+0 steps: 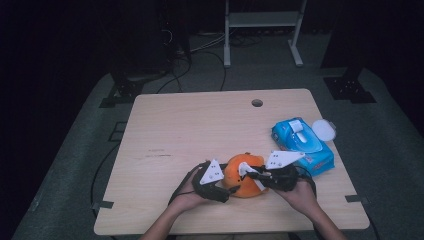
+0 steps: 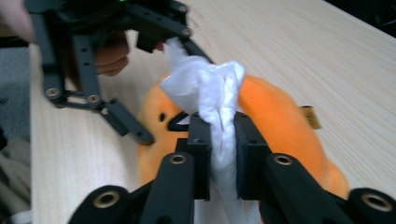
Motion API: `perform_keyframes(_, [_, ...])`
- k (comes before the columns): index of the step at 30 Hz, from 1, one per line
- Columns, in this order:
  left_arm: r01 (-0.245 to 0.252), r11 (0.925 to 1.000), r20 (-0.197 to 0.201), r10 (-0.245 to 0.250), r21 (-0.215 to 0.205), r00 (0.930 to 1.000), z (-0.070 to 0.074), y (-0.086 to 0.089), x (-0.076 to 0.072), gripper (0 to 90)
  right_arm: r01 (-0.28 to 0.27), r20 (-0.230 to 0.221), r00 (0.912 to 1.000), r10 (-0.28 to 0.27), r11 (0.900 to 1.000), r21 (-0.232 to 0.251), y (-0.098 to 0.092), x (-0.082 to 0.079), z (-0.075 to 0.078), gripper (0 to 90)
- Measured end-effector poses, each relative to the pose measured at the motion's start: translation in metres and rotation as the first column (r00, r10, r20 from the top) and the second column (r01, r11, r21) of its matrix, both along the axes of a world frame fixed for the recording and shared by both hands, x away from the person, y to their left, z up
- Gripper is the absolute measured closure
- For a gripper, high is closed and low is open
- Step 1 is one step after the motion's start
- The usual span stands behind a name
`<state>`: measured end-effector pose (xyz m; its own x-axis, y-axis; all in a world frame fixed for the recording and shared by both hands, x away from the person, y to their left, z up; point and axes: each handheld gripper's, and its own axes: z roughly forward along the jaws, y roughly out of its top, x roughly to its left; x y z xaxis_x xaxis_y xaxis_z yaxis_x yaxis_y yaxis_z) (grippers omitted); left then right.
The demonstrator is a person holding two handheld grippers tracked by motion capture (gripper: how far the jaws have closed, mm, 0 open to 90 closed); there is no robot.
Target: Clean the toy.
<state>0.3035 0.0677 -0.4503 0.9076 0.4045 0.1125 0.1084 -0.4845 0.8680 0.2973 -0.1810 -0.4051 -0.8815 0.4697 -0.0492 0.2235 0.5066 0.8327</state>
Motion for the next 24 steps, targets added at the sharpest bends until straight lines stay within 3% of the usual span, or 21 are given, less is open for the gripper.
perform_keyframes(6, [0.003,1.0,0.0,-0.003,0.001,1.0,0.0,0.0,0.0,21.5,-0.035,-0.019,0.9992,0.034,0.999,-0.023,0.005,-0.002,0.004,63.3])
perform_keyframes(15, [0.005,1.0,-0.002,-0.005,-0.001,1.0,0.0,0.001,0.0,21.0,-0.027,-0.003,0.9996,0.028,1.0,0.004,0.002,-0.006,0.014,59.2])
perform_keyframes(16, [0.005,1.0,-0.001,-0.005,-0.001,1.0,0.0,0.001,0.0,21.0,-0.025,0.001,0.9997,0.025,1.0,0.003,0.001,-0.006,0.015,61.1])
perform_keyframes(18, [0.006,1.0,0.001,-0.006,0.0,1.0,0.0,0.0,0.0,21.0,-0.01,0.013,0.9999,0.01,1.0,0.0,0.001,-0.006,0.015,76.3])
perform_keyframes(19, [0.007,1.0,0.002,-0.007,-0.001,1.0,0.0,0.0,0.0,21.0,-0.003,0.02,0.9998,0.003,1.0,0.009,0.001,-0.006,0.014,79.7])
perform_keyframes(21, [0.007,1.0,0.002,-0.007,-0.001,1.0,0.0,-0.001,0.0,21.1,0.013,0.019,0.9997,-0.014,1.0,0.027,0.002,-0.004,0.013,81.4])
perform_keyframes(24, [0.011,0.9999,0.005,-0.011,0.005,0.9999,0.001,0.0,-0.001,21.6,0.023,0.029,0.9993,-0.023,1.0,0.01,0.004,0.0,0.007,82.2])
